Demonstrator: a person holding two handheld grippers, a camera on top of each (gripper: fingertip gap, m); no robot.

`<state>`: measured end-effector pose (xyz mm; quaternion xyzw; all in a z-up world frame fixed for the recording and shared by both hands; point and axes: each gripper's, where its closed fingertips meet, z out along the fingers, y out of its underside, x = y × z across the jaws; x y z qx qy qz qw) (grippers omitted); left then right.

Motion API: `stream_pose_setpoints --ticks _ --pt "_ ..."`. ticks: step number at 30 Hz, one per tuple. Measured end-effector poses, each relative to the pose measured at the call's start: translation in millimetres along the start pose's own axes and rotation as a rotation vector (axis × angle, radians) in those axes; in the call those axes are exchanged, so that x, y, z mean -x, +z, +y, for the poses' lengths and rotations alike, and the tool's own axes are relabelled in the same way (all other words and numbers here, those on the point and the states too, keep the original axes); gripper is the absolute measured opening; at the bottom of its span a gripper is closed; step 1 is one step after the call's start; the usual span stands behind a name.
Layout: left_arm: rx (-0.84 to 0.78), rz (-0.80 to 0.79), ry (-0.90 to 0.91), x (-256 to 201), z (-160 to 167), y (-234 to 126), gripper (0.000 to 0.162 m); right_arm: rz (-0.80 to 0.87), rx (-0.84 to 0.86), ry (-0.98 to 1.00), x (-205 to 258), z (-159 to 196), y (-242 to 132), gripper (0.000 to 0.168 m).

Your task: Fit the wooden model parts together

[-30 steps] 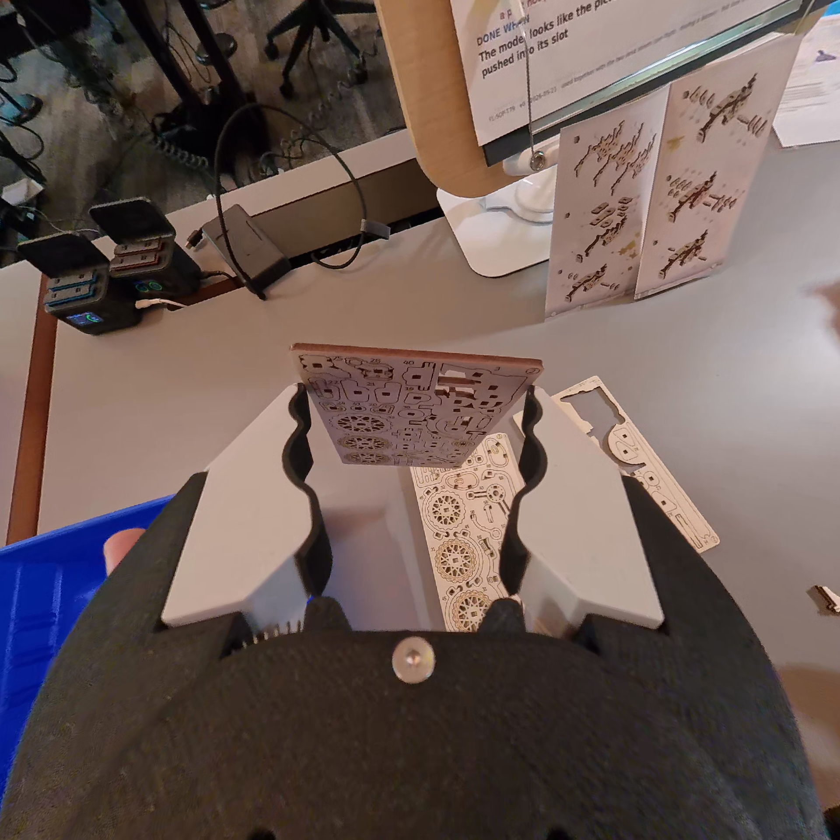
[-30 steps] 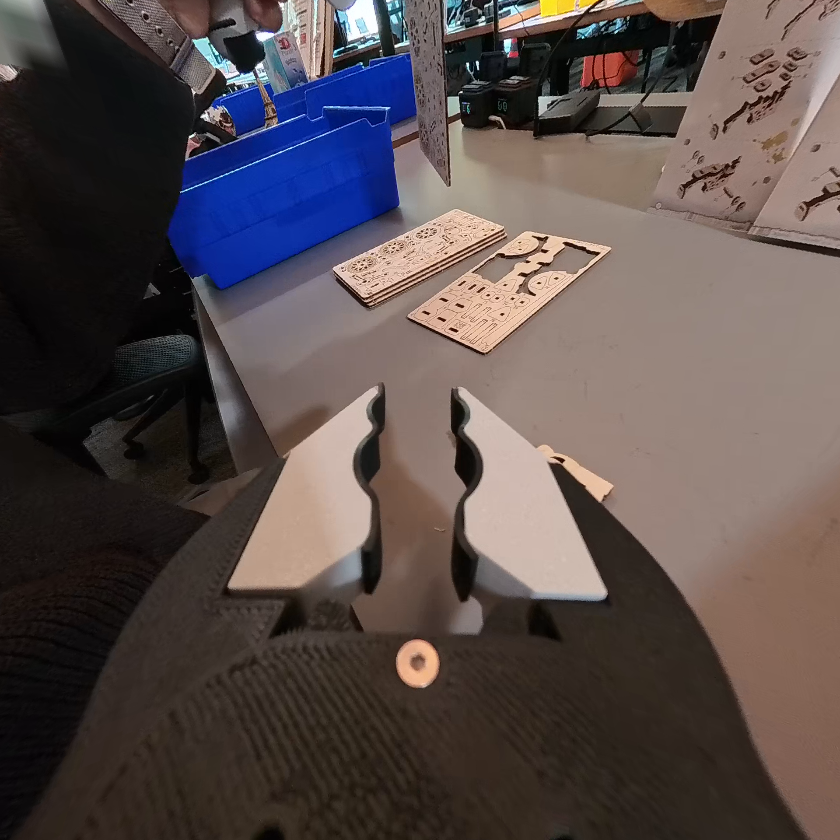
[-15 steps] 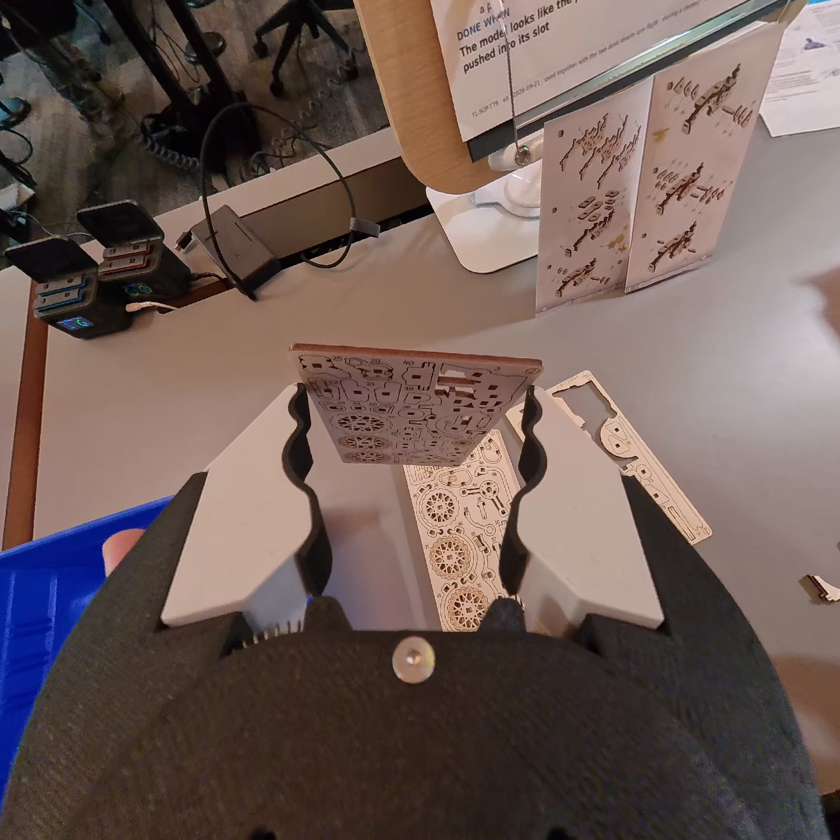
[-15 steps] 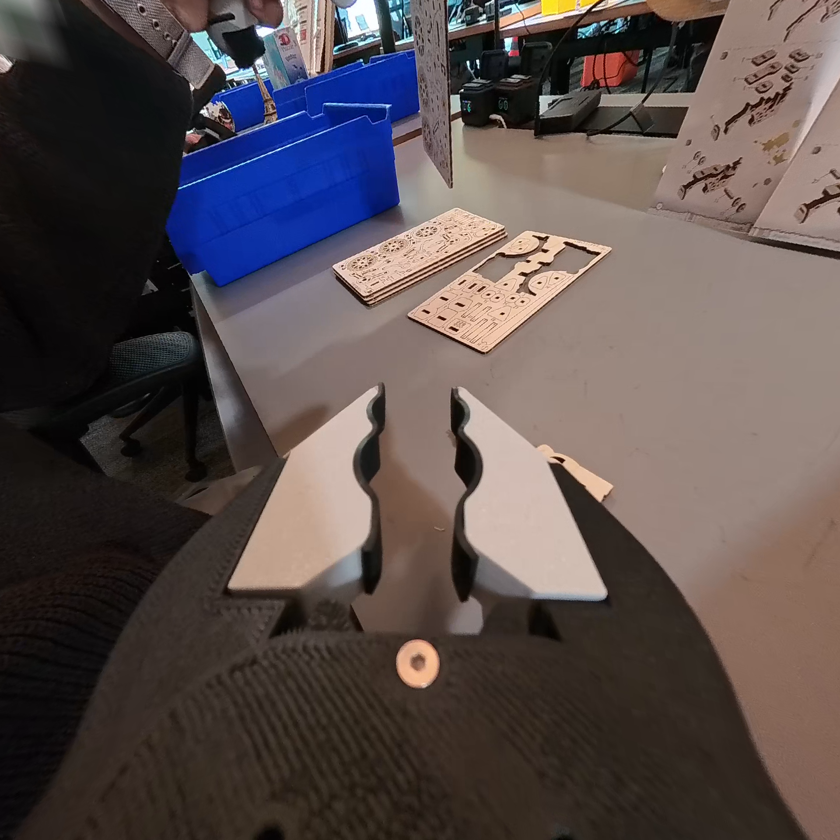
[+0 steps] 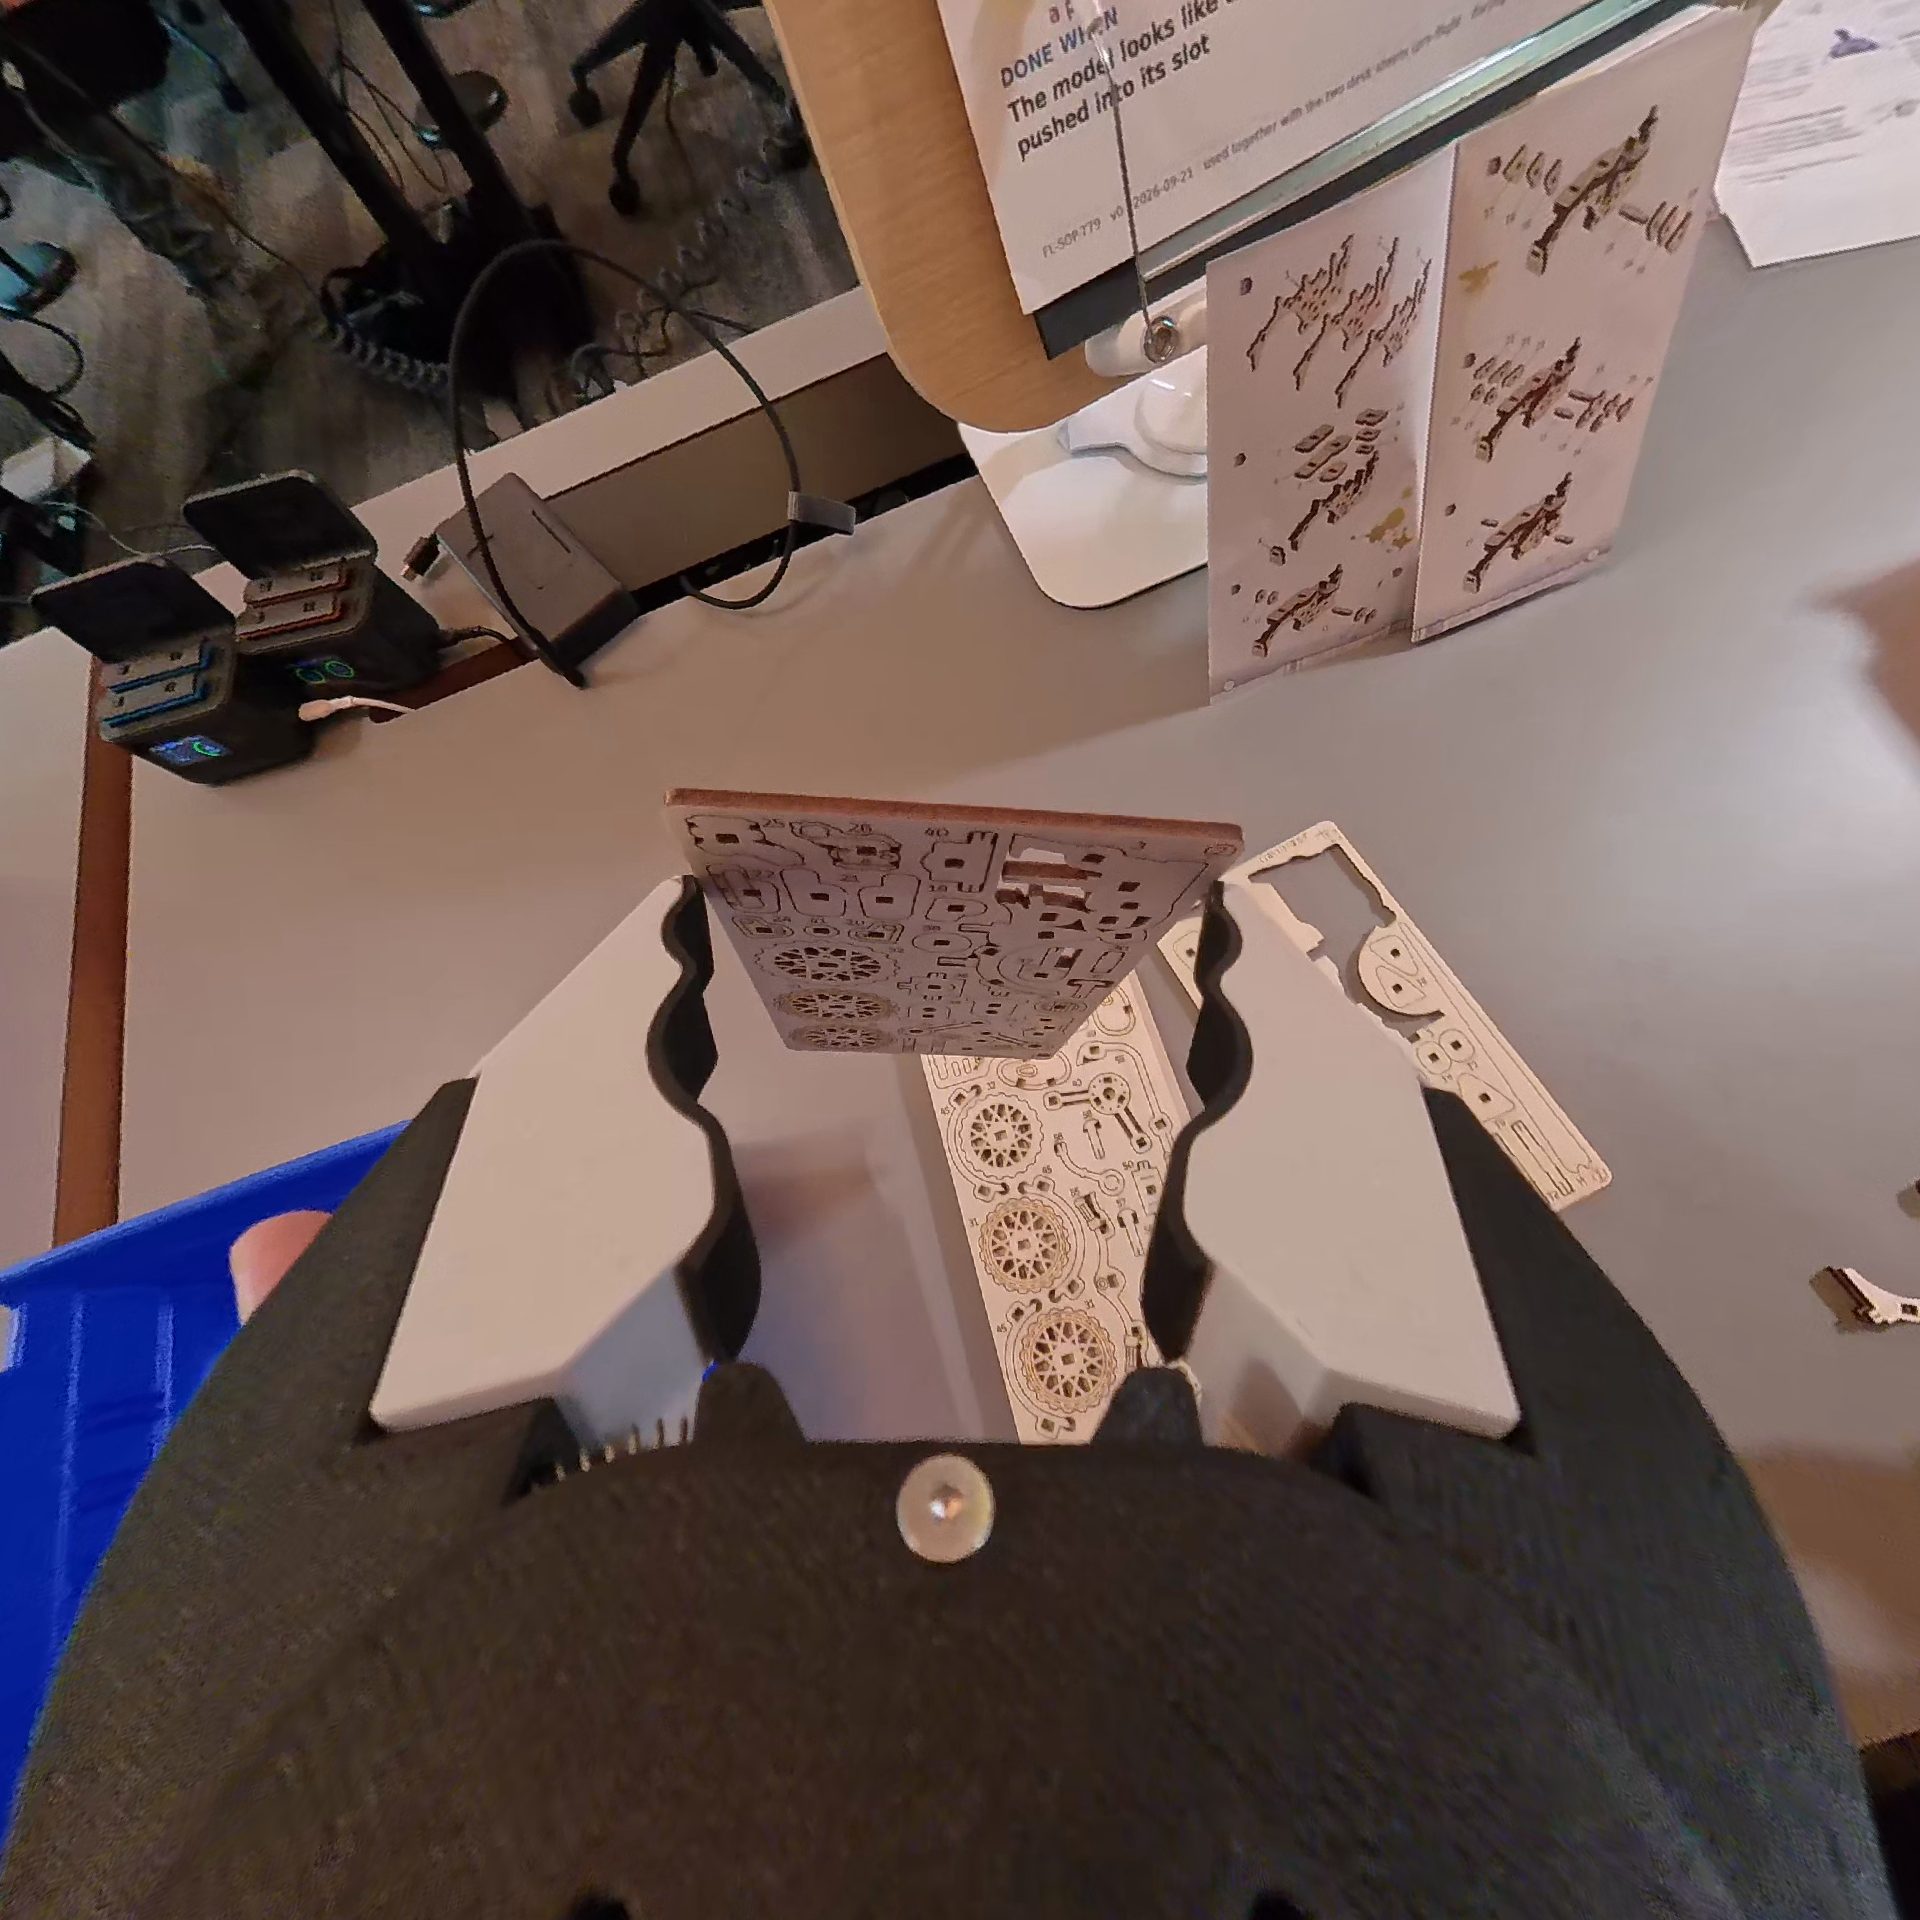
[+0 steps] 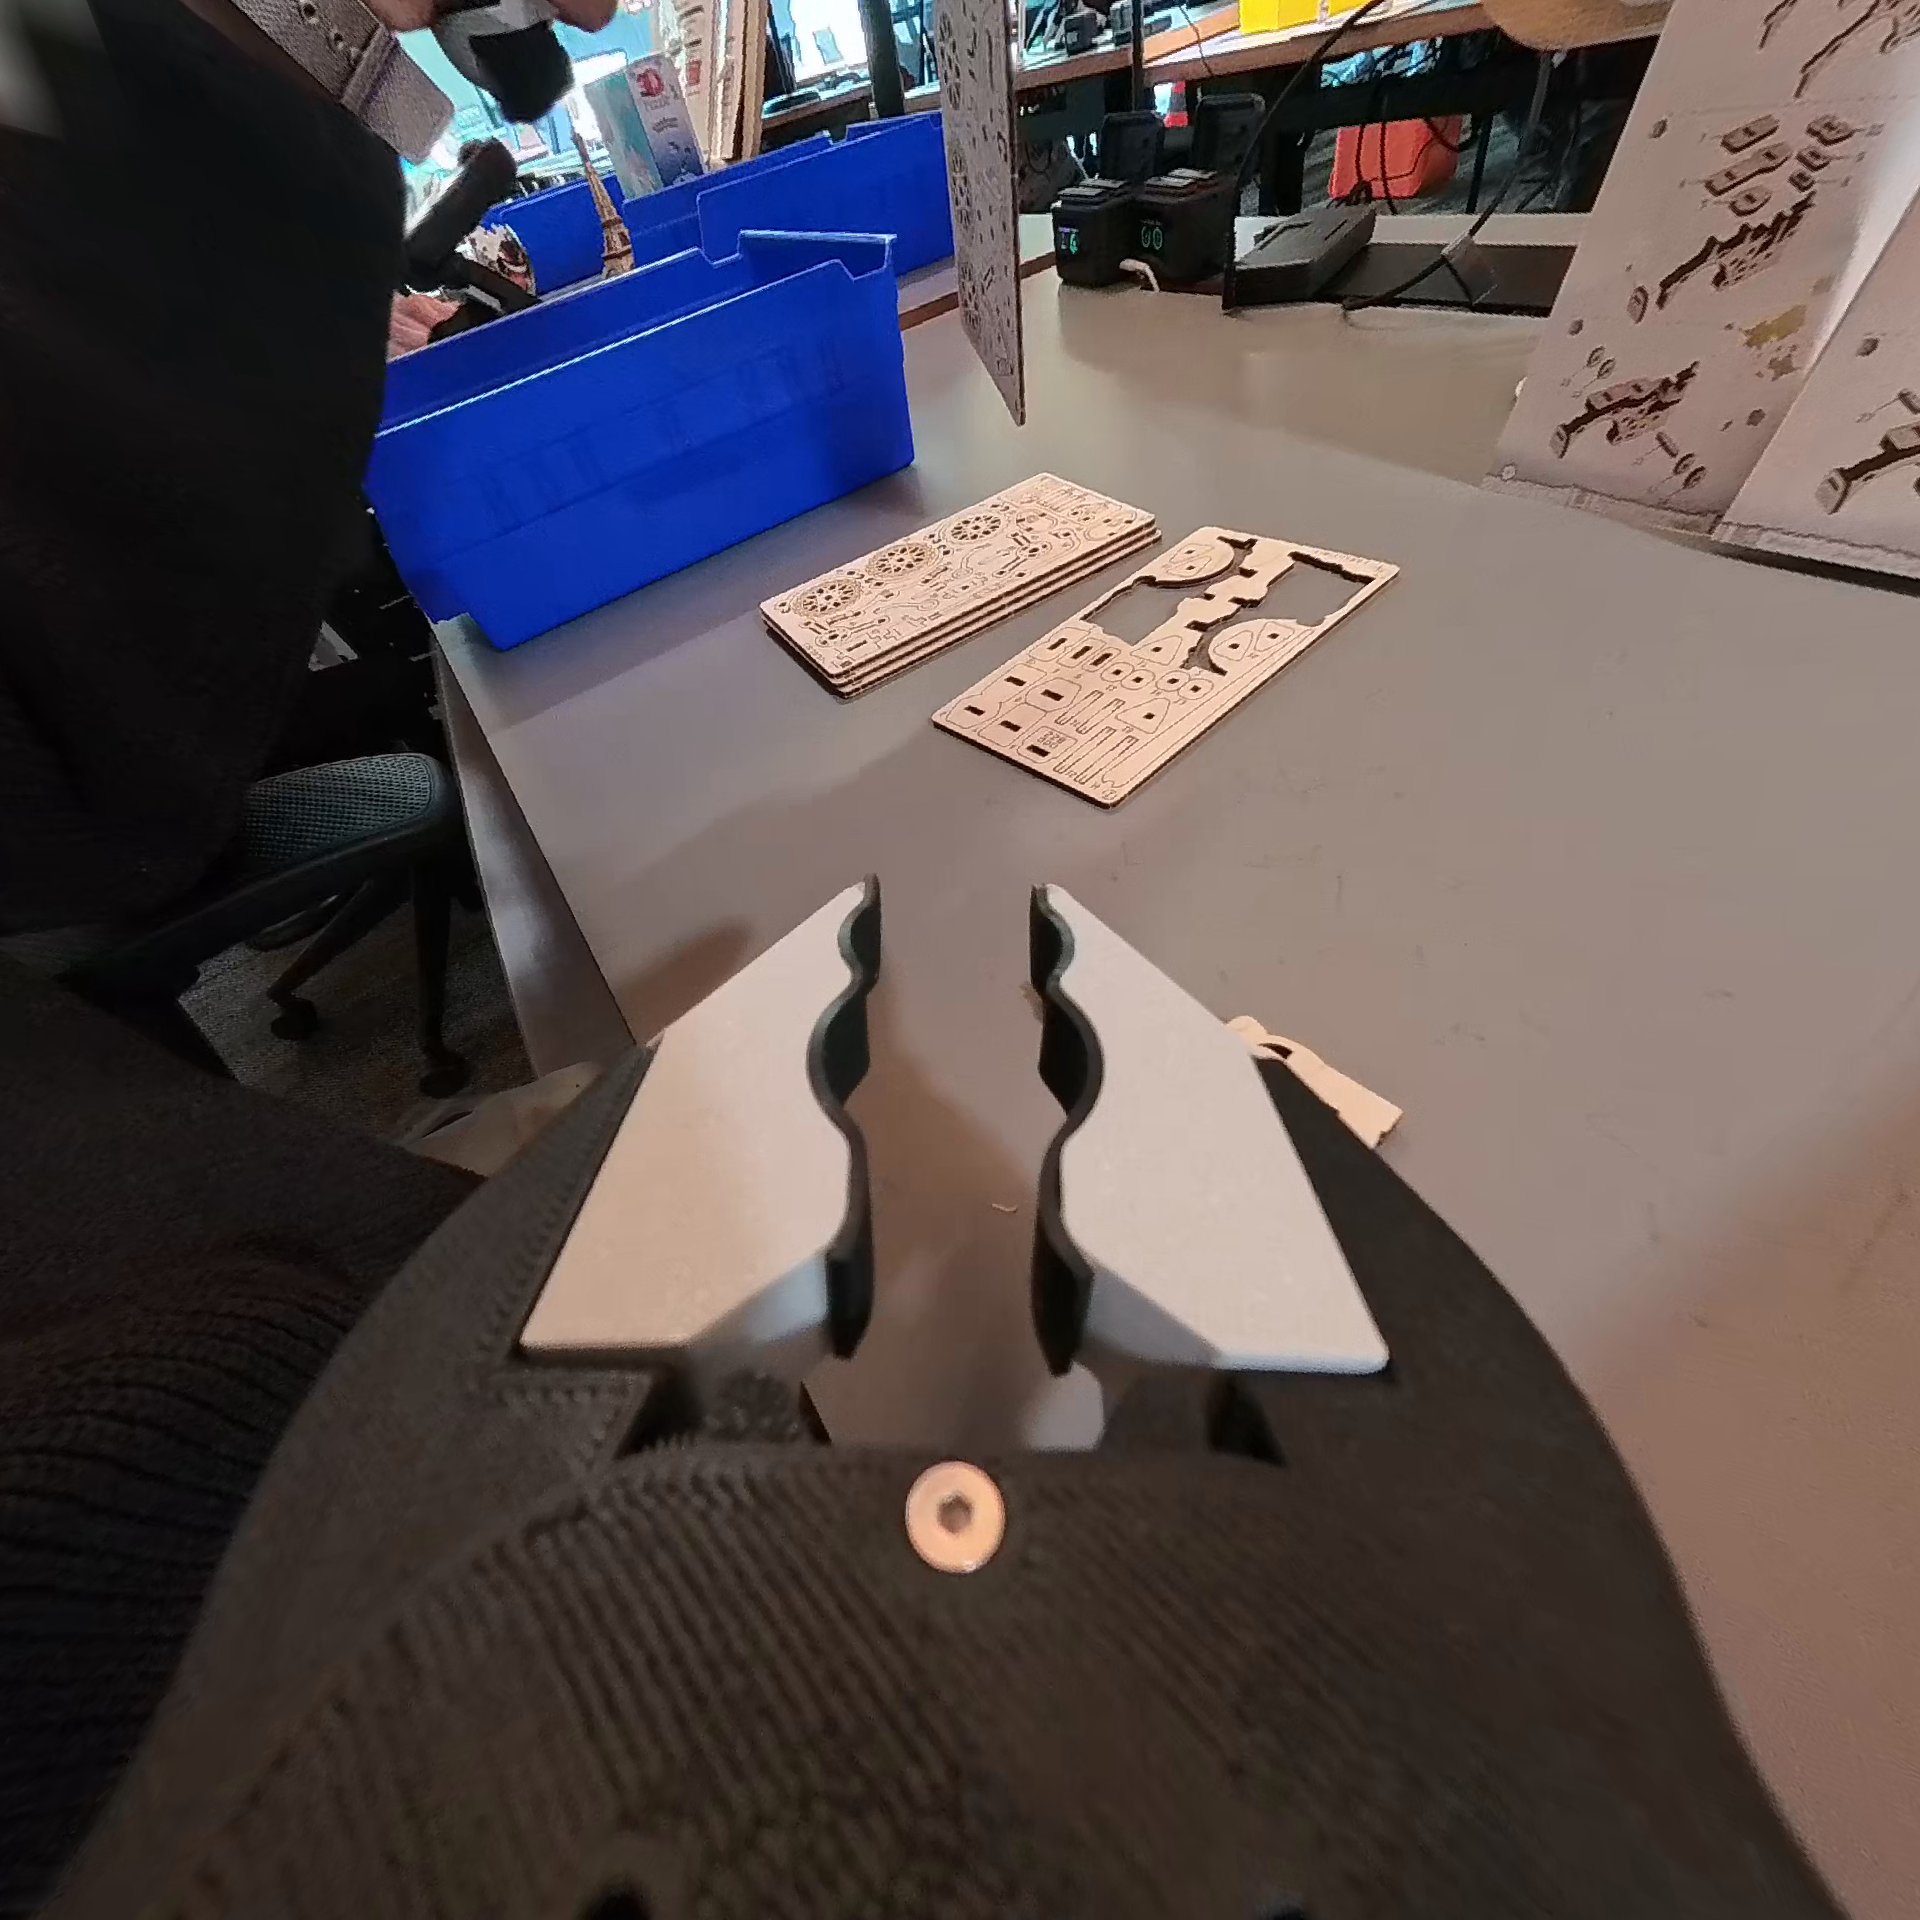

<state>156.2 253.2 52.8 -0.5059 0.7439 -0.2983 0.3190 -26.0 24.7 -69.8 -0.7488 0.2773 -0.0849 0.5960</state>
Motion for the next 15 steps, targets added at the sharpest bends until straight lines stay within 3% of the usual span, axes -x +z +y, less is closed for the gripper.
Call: stream_pose_setpoints --ticks 15 --pt "0.058 0.017 0.084 -18 5 -16 0.094 0.000 0.001 -0.003 0 0 0 0.027"
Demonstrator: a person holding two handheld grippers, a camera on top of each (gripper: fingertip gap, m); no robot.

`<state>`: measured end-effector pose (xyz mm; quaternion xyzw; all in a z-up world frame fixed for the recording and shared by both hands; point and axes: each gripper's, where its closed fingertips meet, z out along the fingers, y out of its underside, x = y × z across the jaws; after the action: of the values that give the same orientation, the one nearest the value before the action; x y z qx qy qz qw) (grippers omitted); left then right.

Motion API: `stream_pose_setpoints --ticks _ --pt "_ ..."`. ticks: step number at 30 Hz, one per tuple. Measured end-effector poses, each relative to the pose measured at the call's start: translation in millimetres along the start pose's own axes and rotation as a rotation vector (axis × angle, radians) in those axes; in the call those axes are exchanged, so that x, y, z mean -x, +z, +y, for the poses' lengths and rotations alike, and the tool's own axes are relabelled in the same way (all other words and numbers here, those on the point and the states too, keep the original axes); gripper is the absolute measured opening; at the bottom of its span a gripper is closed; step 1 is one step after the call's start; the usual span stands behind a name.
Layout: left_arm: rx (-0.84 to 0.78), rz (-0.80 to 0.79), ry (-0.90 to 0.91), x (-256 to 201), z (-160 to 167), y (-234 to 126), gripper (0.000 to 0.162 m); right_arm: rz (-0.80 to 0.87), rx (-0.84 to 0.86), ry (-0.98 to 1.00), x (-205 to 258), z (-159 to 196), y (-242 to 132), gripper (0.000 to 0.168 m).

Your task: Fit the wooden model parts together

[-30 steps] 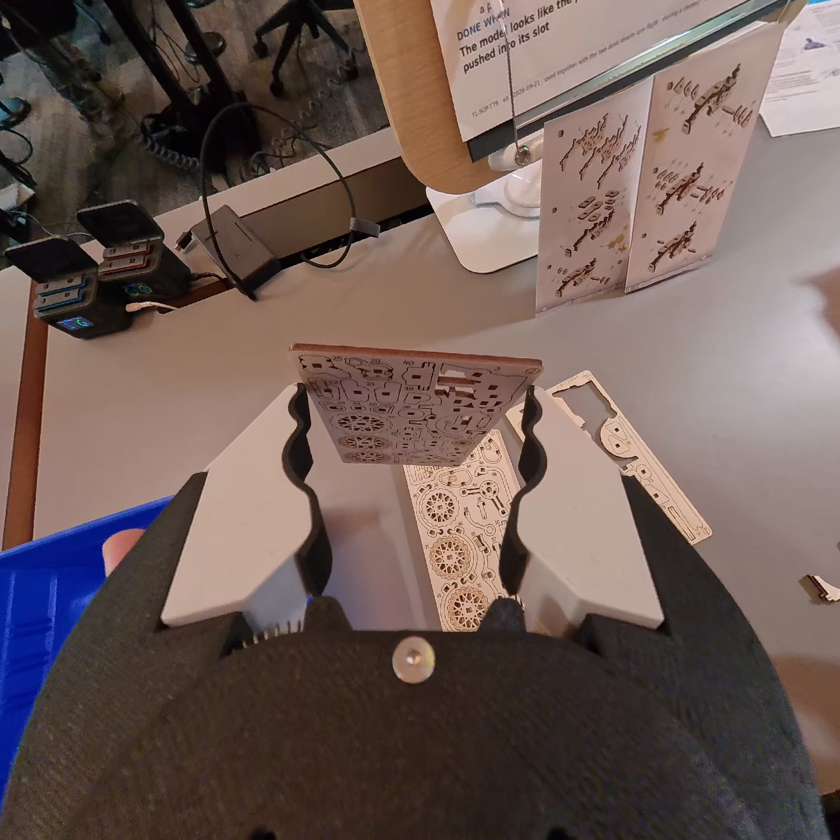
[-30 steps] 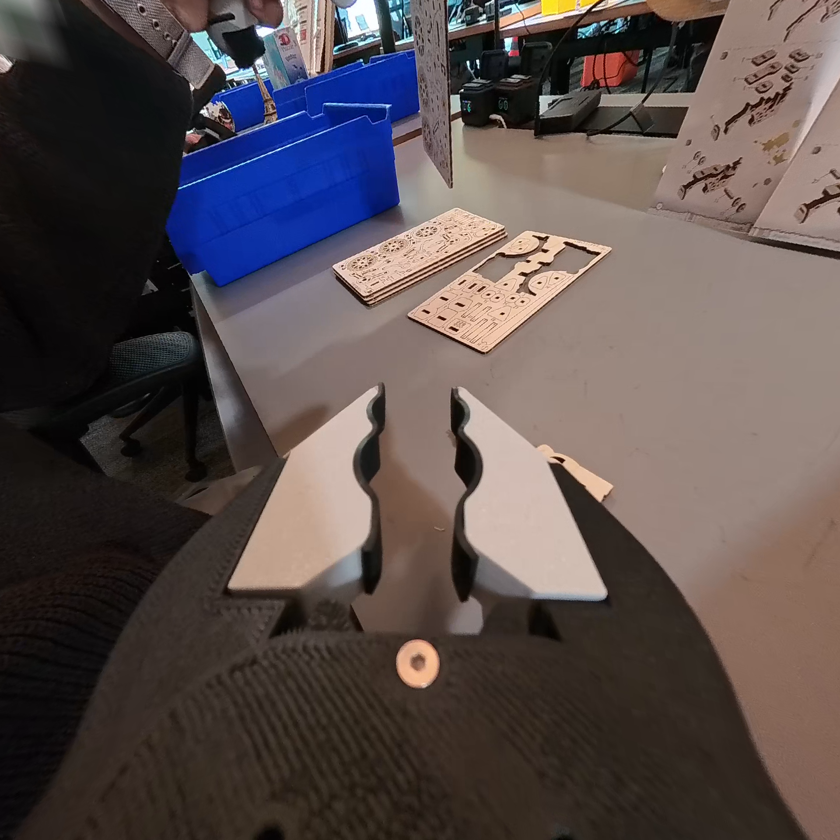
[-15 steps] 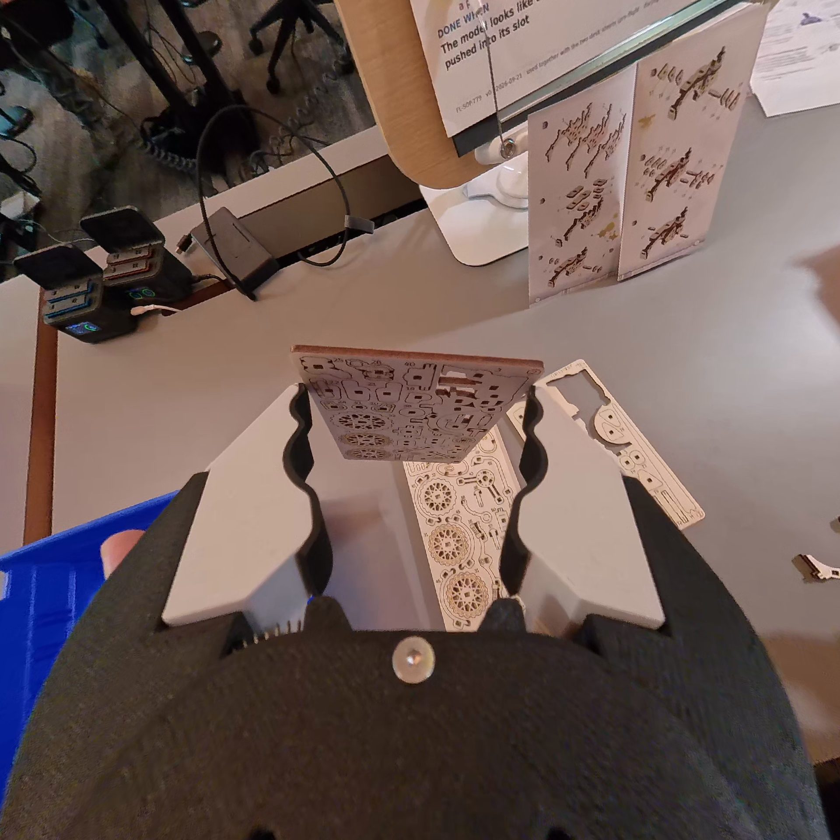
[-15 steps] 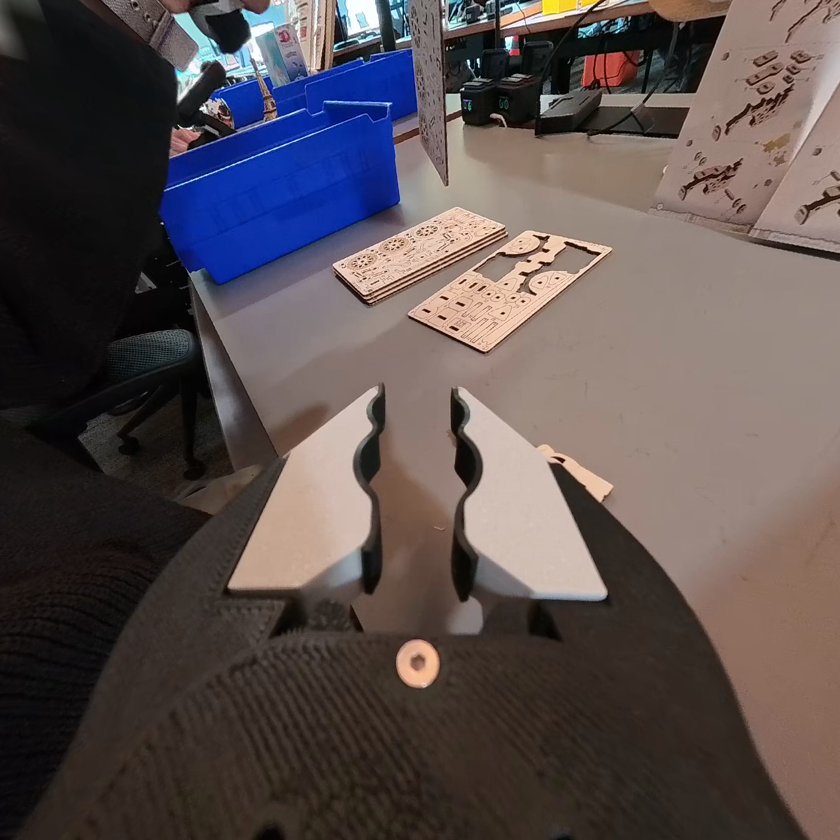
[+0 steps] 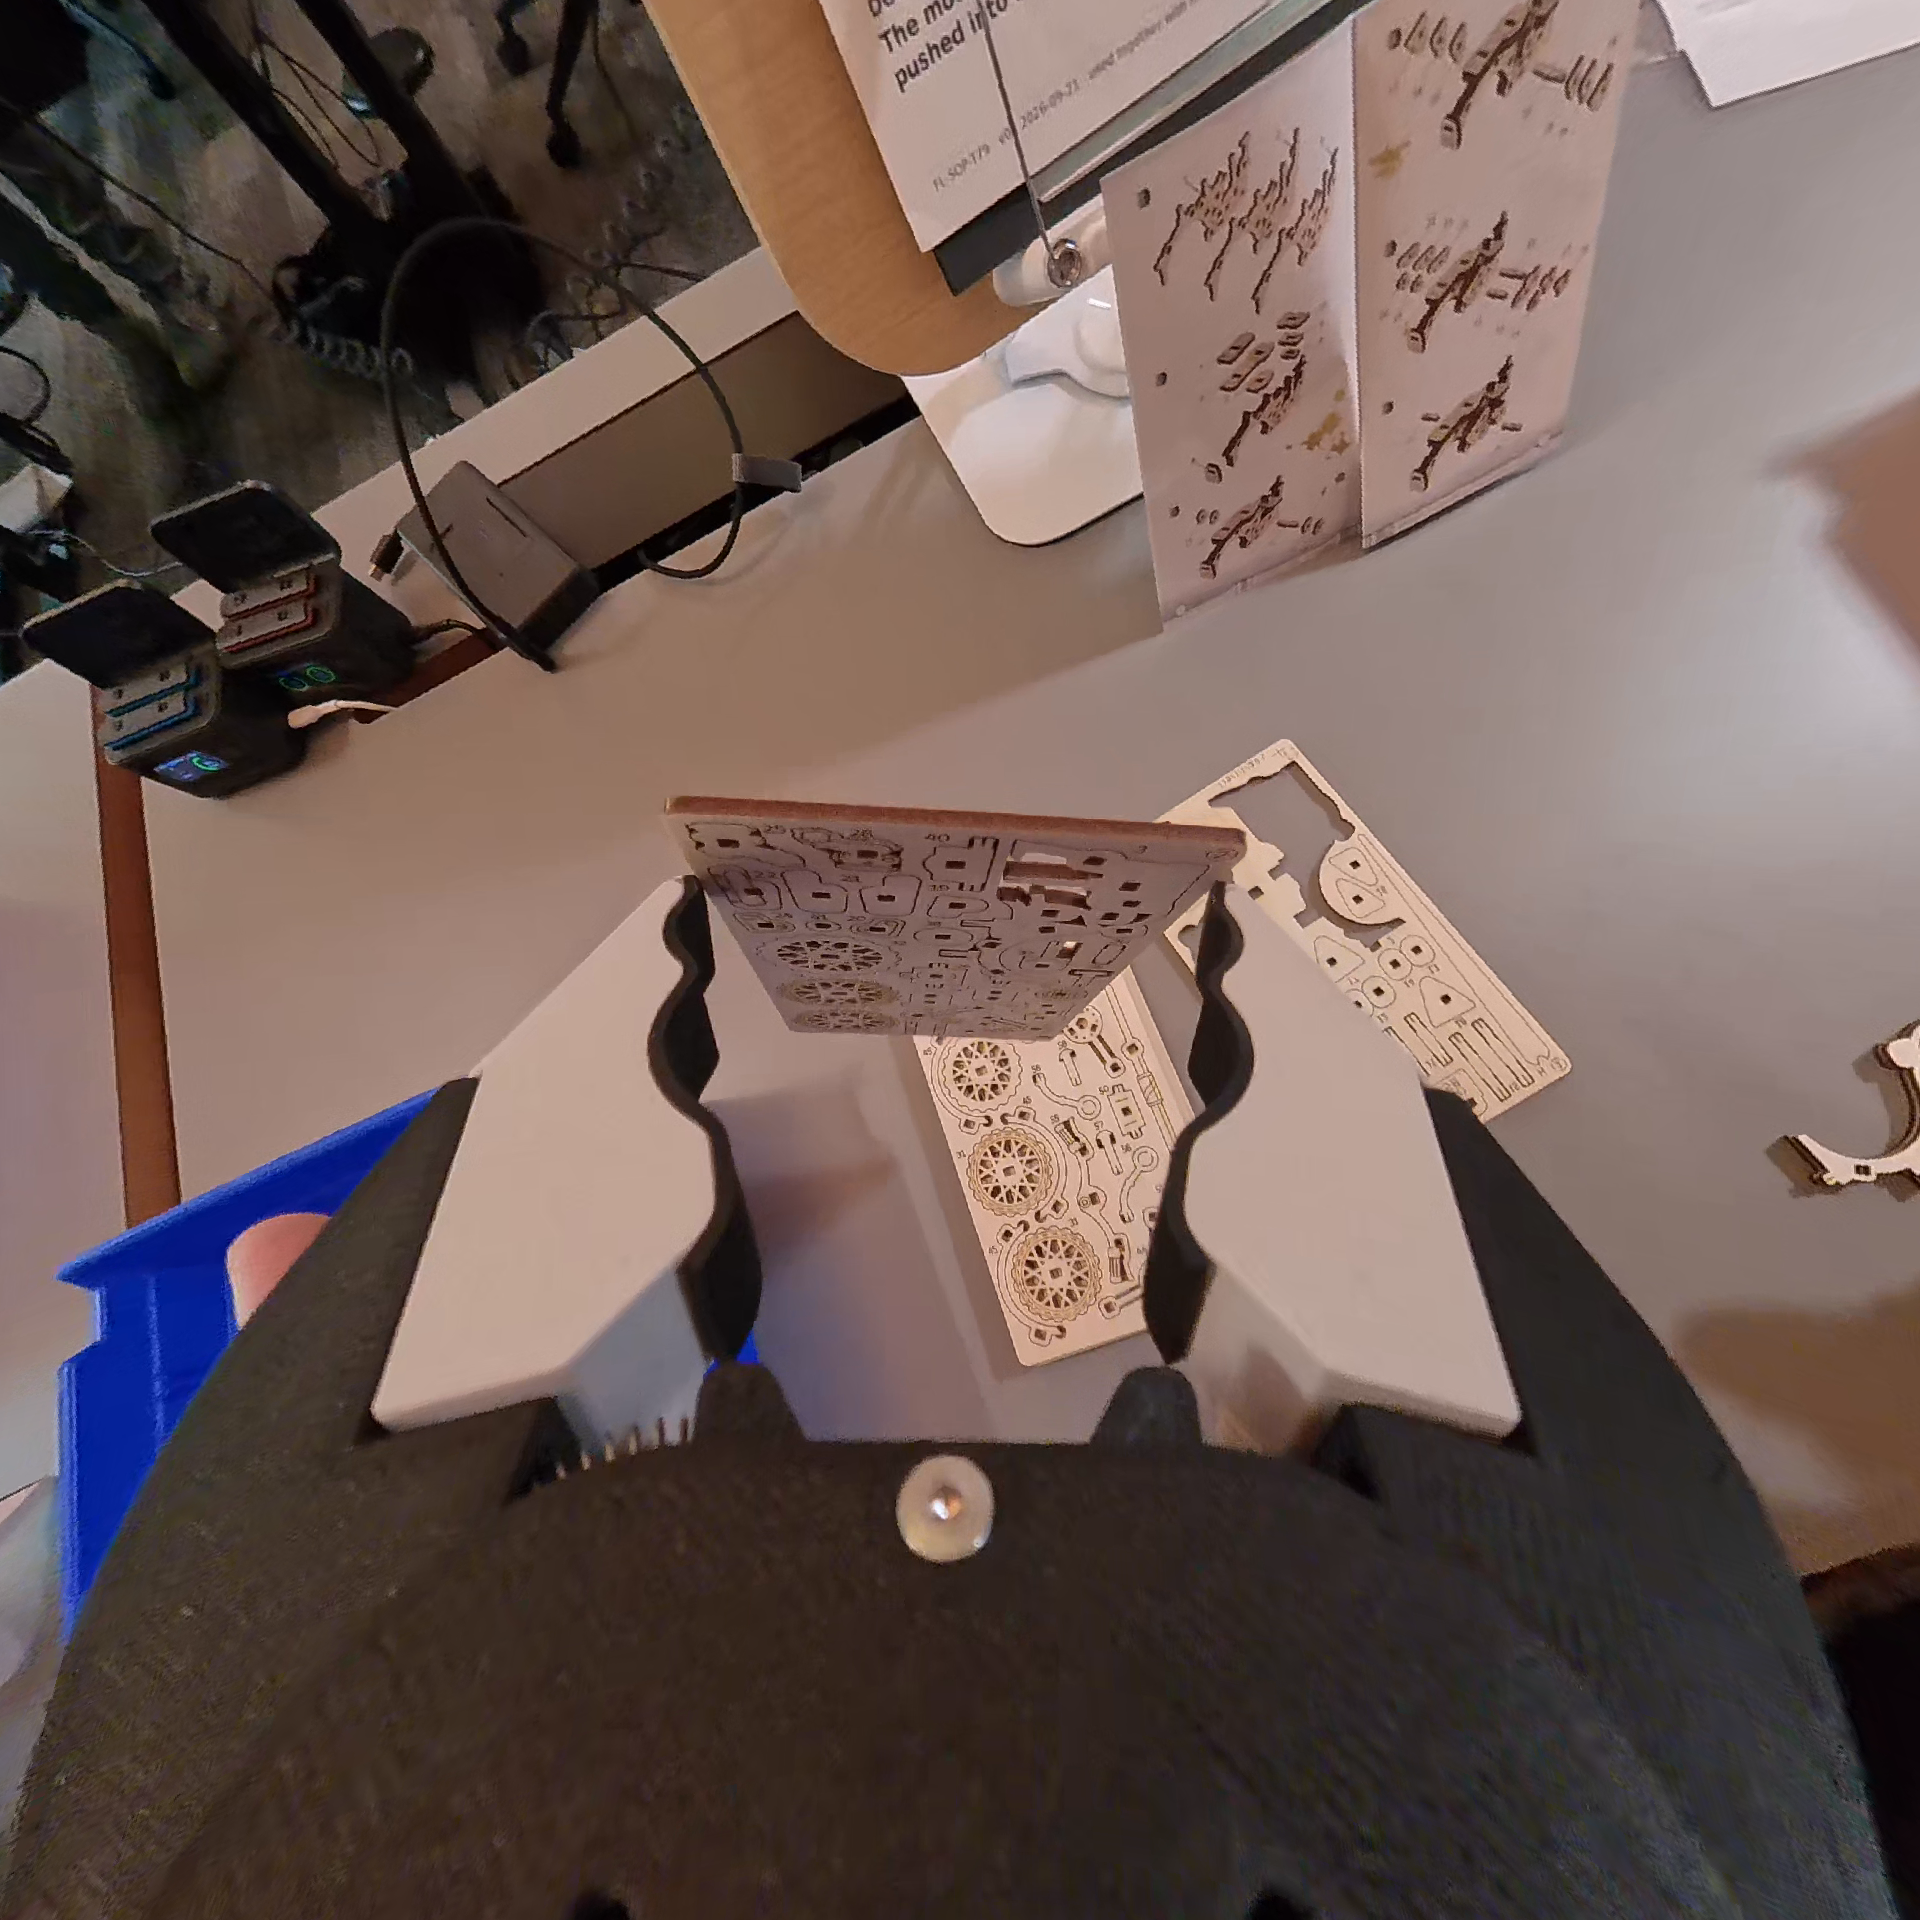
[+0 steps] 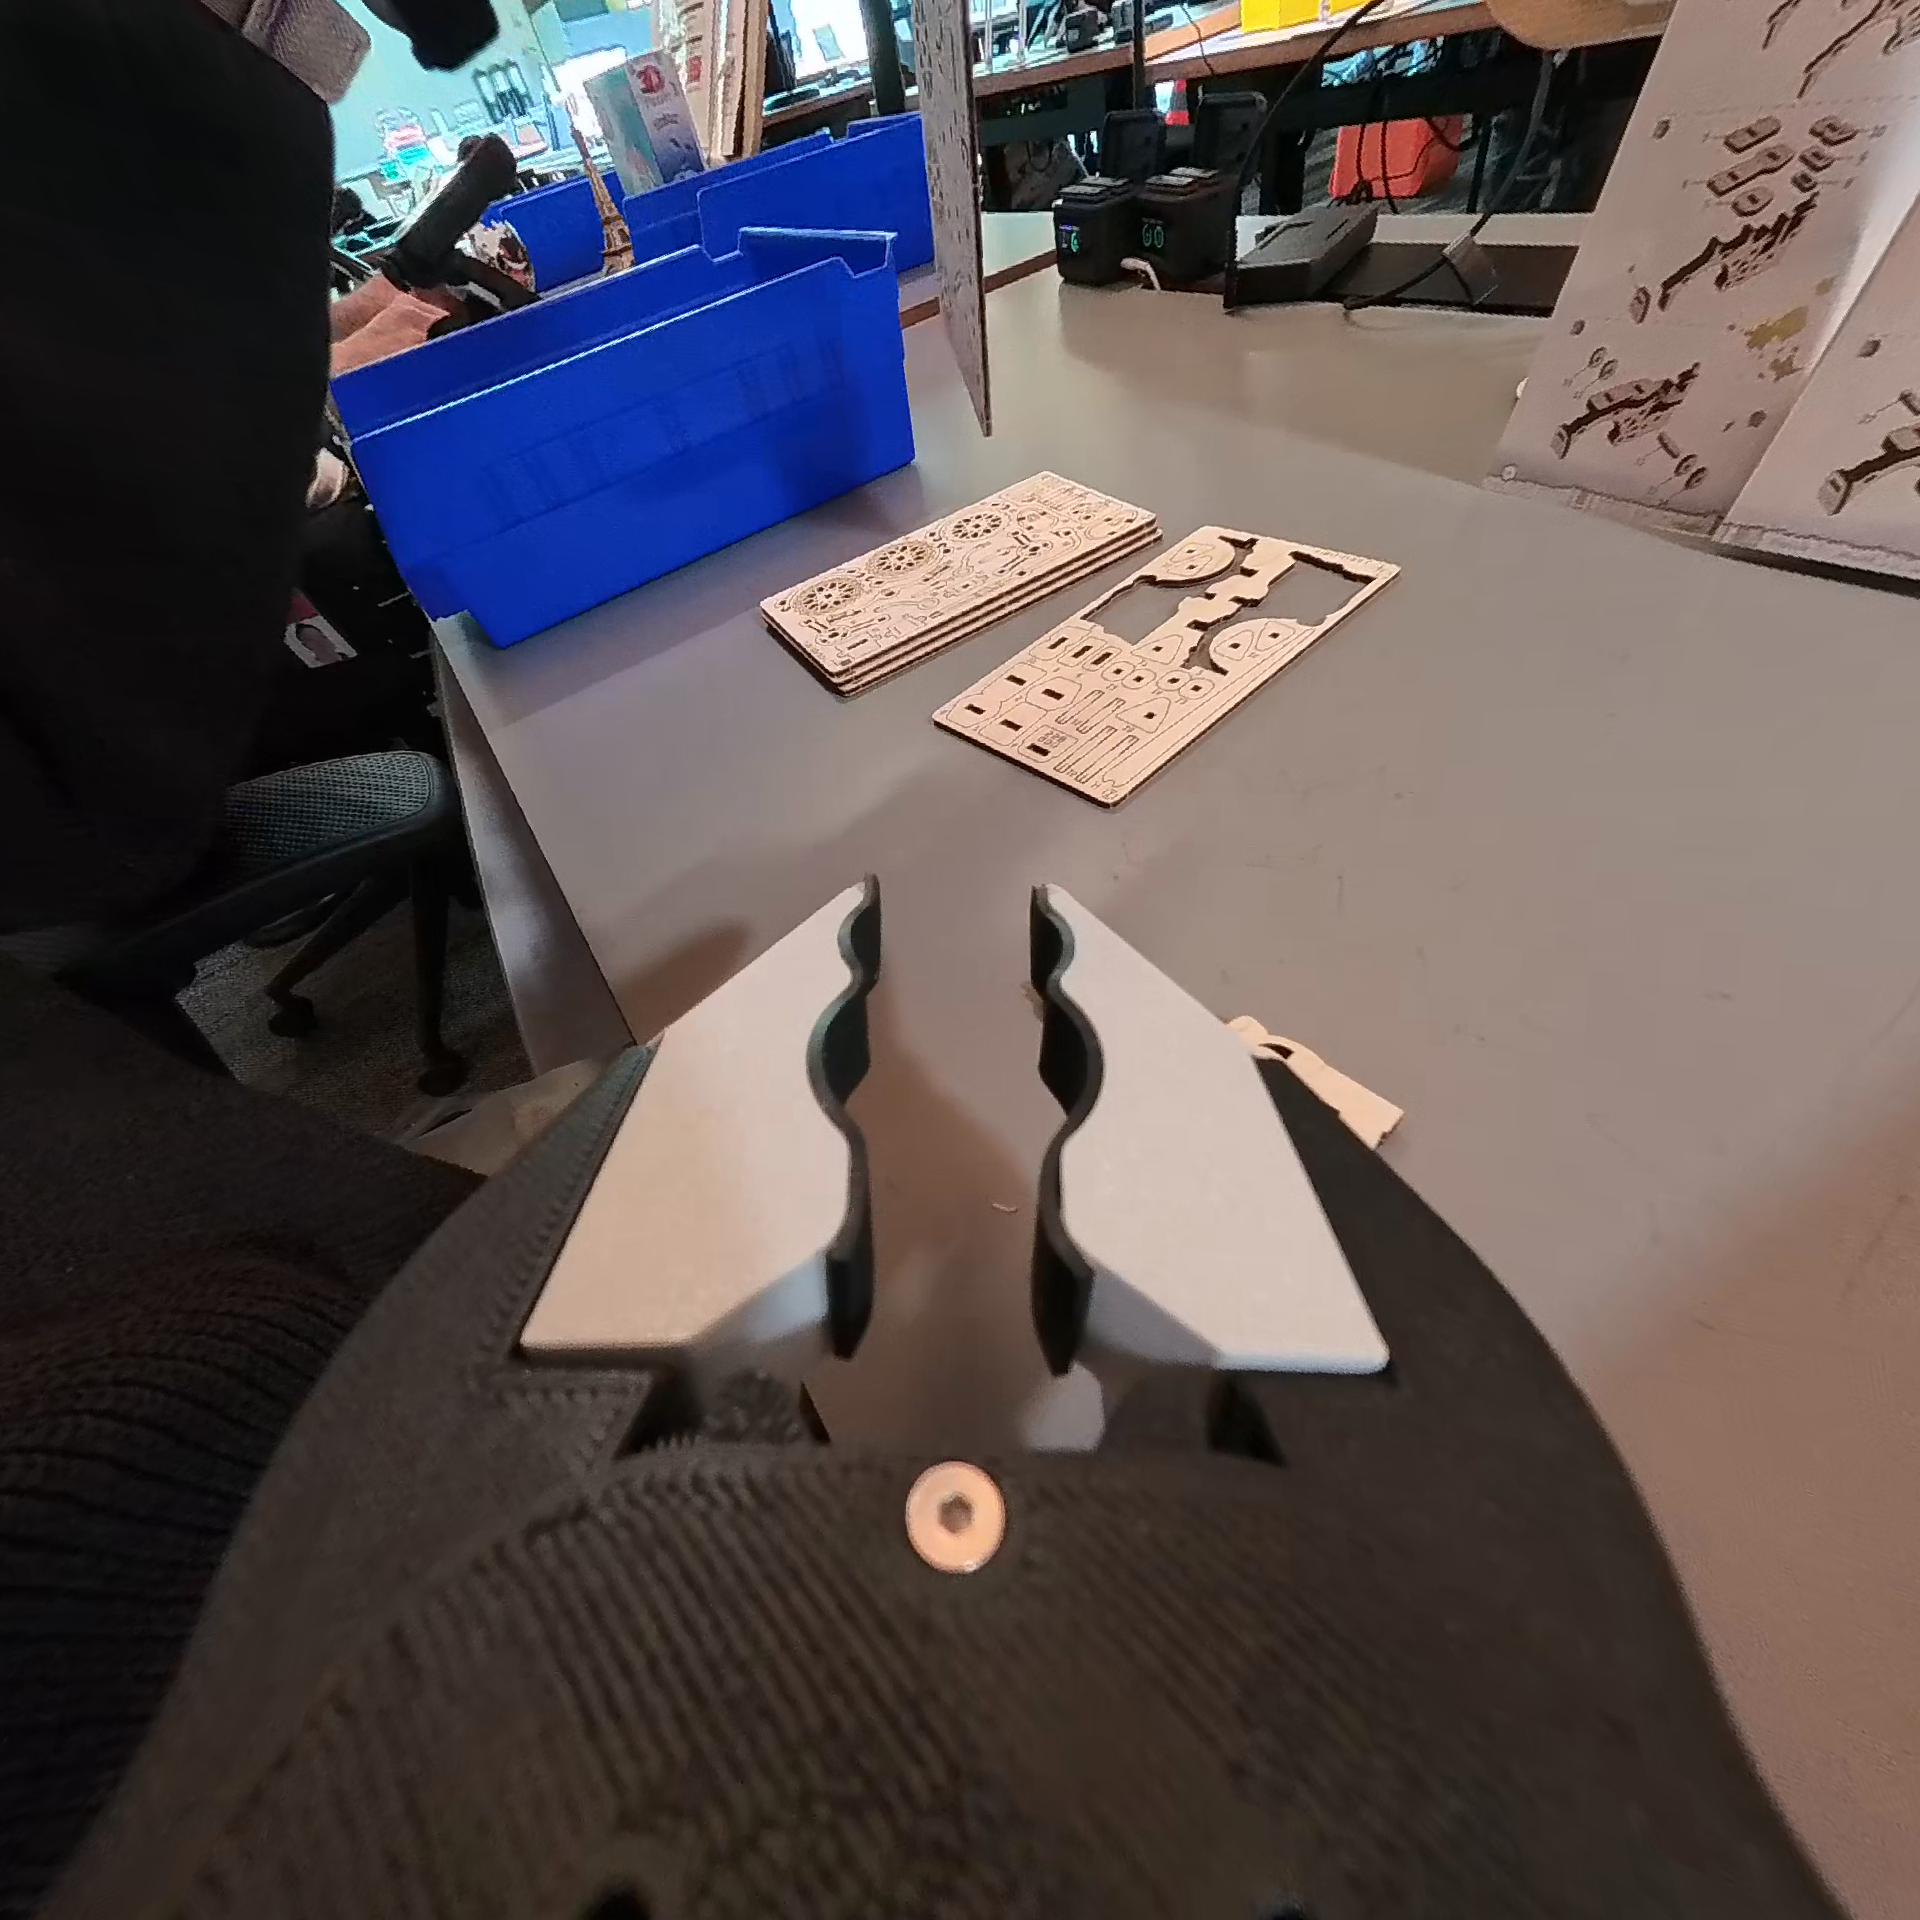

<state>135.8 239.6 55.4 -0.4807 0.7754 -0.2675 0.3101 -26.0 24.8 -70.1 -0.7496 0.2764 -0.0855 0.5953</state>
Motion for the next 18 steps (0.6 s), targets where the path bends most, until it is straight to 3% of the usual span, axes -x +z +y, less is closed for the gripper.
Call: stream_pose_setpoints --ticks 18 --pt "0.036 0.029 0.072 -22 5 -20 0.094 0.001 0.000 -0.011 1 0 -1 0.027"
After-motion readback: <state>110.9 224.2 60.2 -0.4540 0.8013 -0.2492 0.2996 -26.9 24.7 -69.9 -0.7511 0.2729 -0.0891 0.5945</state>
